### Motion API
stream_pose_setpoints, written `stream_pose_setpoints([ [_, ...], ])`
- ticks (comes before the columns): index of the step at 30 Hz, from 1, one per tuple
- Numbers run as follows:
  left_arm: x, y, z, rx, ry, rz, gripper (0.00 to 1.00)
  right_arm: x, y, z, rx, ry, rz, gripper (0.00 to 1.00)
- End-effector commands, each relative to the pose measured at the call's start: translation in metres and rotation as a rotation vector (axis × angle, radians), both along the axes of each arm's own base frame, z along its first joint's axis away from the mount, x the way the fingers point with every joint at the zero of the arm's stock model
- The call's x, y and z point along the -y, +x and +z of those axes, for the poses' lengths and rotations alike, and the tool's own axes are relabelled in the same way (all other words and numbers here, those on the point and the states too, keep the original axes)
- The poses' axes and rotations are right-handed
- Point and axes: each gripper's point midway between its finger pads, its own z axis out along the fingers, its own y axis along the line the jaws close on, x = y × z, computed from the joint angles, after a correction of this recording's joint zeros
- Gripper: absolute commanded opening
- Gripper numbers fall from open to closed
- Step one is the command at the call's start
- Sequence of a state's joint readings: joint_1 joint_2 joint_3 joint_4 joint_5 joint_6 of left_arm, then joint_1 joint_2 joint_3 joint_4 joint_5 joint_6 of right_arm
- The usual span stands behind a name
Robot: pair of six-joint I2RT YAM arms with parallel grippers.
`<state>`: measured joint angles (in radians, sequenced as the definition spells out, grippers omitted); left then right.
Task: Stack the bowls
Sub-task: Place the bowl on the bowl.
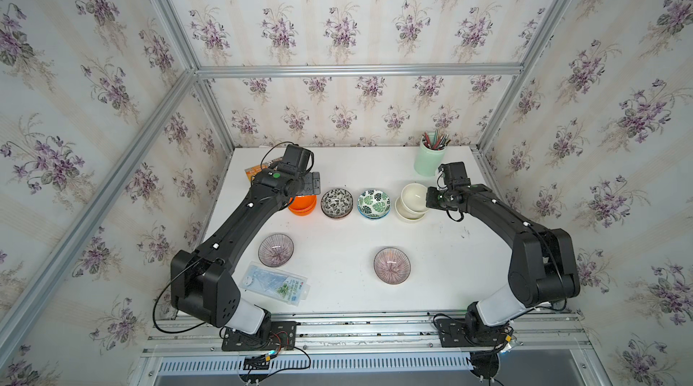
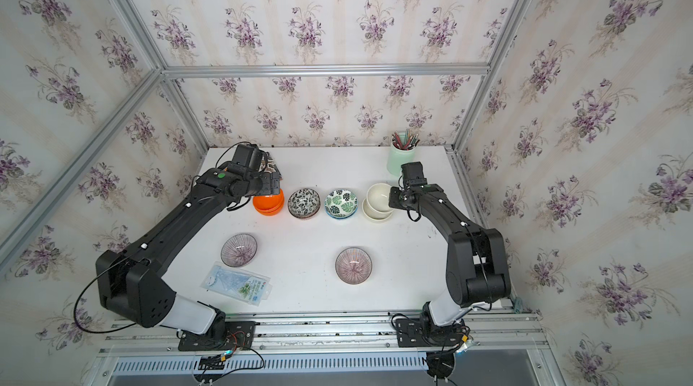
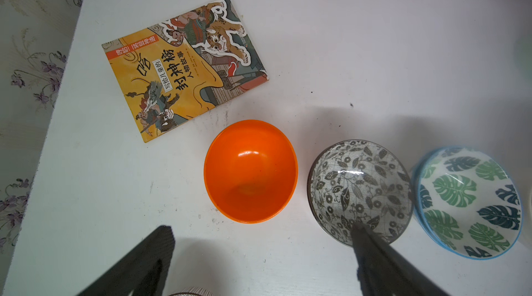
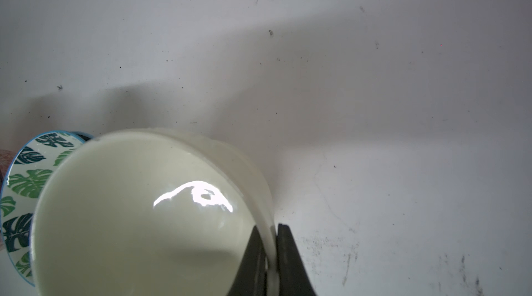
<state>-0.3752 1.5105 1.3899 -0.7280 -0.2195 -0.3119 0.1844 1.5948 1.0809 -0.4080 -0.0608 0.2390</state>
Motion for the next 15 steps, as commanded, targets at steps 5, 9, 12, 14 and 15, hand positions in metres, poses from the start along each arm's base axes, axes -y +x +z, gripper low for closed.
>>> stream_pose_setpoints([
  [5,0.001,0.003,0.001,0.014,-0.006,0.005,0.99,-0.003,0.009,-0.006,0.006,-0.028,-0.003,0.09],
  [9,-0.001,0.004,0.002,0.015,0.001,0.007,0.99,-0.001,0.006,-0.009,-0.004,-0.049,-0.008,0.09],
  [12,0.001,0.005,0.001,0.015,-0.004,0.007,0.99,0.000,0.005,-0.011,-0.010,-0.057,-0.007,0.10],
  [14,0.001,0.005,0.000,0.012,-0.006,0.005,0.99,-0.001,0.004,-0.012,-0.015,-0.058,-0.001,0.11],
  [15,0.001,0.005,0.000,0.013,-0.007,0.005,0.99,-0.003,0.003,-0.013,-0.018,-0.060,0.004,0.12],
])
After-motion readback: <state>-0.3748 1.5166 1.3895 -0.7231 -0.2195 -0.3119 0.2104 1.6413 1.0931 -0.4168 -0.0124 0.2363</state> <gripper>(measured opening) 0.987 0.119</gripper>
